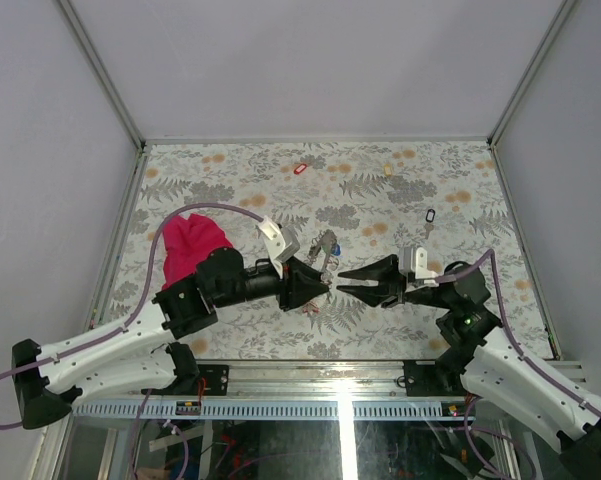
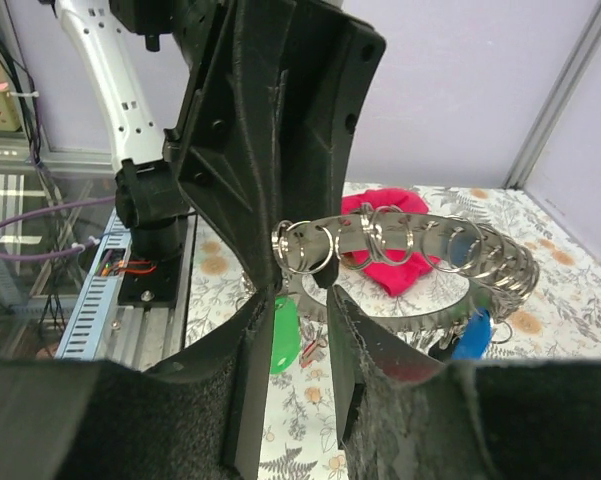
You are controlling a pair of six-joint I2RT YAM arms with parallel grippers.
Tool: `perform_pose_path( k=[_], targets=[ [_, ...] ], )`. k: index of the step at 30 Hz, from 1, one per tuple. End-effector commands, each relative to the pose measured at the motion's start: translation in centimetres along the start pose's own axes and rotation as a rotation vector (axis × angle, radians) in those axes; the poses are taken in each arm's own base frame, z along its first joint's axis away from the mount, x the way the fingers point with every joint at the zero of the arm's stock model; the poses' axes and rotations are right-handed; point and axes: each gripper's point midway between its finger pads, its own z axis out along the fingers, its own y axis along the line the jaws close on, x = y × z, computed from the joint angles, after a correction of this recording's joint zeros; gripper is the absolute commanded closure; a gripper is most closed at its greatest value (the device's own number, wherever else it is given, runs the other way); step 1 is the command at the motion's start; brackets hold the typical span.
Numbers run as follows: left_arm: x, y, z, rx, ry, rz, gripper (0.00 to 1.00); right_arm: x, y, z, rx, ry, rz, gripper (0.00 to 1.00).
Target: Put the keys on the keyring
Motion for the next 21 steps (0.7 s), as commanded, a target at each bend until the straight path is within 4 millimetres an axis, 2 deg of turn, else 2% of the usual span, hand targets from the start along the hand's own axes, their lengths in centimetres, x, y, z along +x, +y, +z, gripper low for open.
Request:
perform_pose_path(
  k=[1,12,21],
  targets=[
    [-4.0,-0.9,-0.8,0.023,-0.151,0.046,1.00,-3.9,-1.0,0.8,0.035,-0.125,-0.072,0.66],
    [-4.1,-1.3,-1.0,0.043,-0.152,0.052,1.00,-4.8,-0.8,1.7,-0.002,-0.161,-0.043,0.63],
    [-4.0,-1.6,-0.9,0.060,-0.141,0.061,1.00,-4.7,-0.9,2.0,-0.008,-0.161,-0.039,0.60]
  ],
)
